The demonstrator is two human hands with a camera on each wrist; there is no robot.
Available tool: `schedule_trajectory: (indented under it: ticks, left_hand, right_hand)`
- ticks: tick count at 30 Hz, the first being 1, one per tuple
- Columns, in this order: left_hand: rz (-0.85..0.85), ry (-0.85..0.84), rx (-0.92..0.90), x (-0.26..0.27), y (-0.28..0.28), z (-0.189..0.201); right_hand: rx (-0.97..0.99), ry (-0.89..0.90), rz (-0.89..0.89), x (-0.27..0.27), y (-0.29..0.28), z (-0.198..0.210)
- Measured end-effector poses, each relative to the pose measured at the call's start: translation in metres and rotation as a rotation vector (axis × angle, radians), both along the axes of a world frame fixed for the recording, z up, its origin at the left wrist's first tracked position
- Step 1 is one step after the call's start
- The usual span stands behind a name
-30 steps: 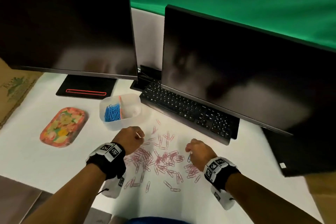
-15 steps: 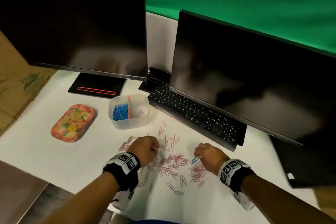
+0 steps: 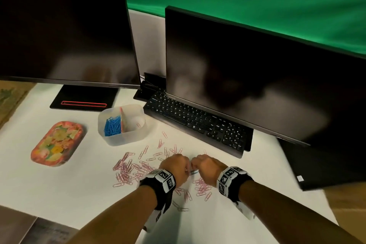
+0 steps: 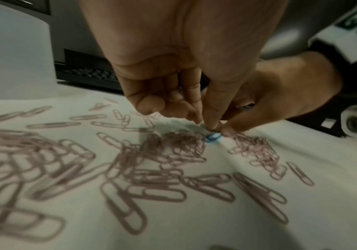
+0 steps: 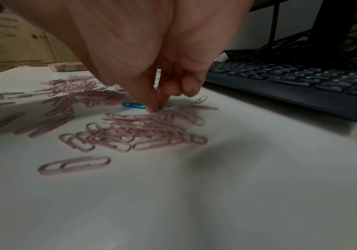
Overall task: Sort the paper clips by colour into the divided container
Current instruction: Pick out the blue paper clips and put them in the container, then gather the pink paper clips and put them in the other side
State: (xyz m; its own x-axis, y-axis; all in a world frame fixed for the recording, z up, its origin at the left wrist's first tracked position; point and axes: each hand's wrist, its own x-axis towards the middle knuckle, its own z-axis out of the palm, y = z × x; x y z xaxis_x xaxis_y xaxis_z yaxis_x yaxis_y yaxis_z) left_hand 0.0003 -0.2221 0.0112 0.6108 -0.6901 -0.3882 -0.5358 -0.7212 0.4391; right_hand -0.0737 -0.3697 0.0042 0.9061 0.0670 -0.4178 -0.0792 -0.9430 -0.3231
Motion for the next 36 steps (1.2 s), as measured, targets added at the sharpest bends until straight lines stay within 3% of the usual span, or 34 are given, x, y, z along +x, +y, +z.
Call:
schedule_trajectory:
  ticks: [5, 10, 14, 18, 22, 24, 27, 30, 36]
  left_hand:
    - [-0.076, -0.09, 0.058, -0.006, -0.015, -0.011]
    - [-0.05, -0.023, 0.029, -0.001, -0.014, -0.011]
    - [0.103, 0.006, -0.123, 0.02, 0.009, 0.014]
    - [0.312, -0.1, -0.221, 0.069, 0.058, 0.05]
    - [0.484, -0.31, -0.043, 0.125, 0.111, 0.078]
    - [0.541, -0.375, 0.138, 0.146, 0.123, 0.08]
    - [0.581, -0.333, 0.283, 0.161, 0.125, 0.069]
    - [0.558, -0.288, 0.339, 0.162, 0.124, 0.063]
    - [0.531, -0.254, 0.386, 0.157, 0.122, 0.067]
  right_hand:
    - [0.036, -0.008, -0.073, -0.006, 0.003, 0.001]
    - [0.203, -0.052, -0.234, -0.016, -0.003, 0.004]
    - [0.243, -0.222, -0.424, -0.029, -0.016, 0.006]
    - [0.19, -0.28, -0.54, -0.053, -0.029, -0.004]
    - [0.142, -0.217, -0.595, -0.07, -0.017, -0.02]
    - [0.099, -0.157, -0.567, -0.069, -0.005, -0.024]
    - [0.07, -0.092, -0.53, -0.055, 0.013, -0.029]
    - [0.058, -0.065, -0.465, -0.036, 0.031, -0.028]
    - [0.161, -0.053, -0.148, -0.026, 0.056, -0.018]
